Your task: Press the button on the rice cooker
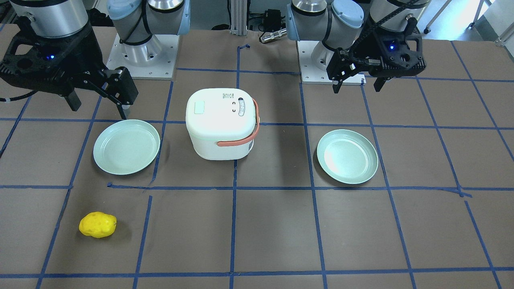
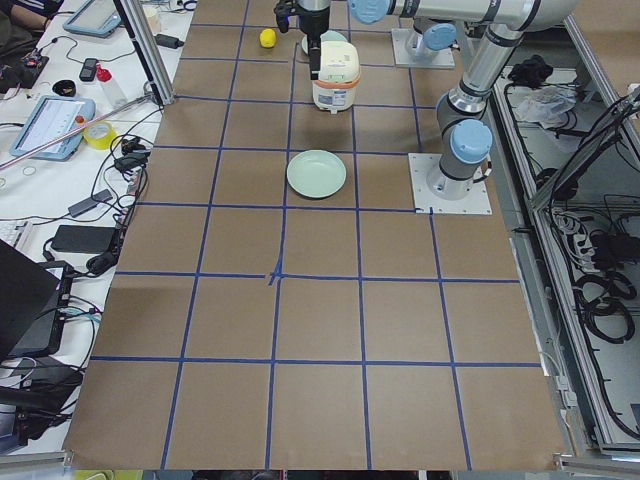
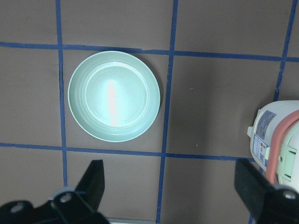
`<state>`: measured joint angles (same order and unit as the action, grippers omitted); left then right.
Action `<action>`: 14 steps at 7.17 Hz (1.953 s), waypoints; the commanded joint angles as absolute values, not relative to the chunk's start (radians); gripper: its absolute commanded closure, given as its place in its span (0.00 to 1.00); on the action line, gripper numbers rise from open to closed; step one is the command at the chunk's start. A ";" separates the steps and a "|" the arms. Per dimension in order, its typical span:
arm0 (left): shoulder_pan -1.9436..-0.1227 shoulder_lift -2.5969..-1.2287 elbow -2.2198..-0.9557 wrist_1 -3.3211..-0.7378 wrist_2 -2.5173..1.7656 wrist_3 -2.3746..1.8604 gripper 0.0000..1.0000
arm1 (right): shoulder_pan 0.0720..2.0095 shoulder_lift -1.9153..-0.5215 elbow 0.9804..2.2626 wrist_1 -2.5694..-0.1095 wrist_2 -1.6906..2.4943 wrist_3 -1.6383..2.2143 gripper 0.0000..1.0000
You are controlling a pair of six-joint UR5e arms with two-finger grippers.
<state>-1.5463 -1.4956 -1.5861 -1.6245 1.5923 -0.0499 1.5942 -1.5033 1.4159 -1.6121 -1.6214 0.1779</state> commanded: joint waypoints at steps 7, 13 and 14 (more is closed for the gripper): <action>-1.546 -1.496 -1.586 -1.624 1.592 -0.049 0.00 | 1.629 -1.503 1.436 -1.503 -1.426 0.195 0.70; -1.546 -1.496 -1.586 -1.624 1.592 -0.049 0.00 | 1.844 -1.505 1.685 -1.586 -1.509 0.359 0.90; -1.546 -1.496 -1.586 -1.624 1.592 -0.049 0.00 | 1.856 -1.503 1.713 -1.633 -1.514 0.397 0.90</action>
<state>-1.5463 -1.4956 -1.5861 -1.6245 1.5923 -0.0491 1.8362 -1.5038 1.6717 -1.5791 -1.4992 0.3632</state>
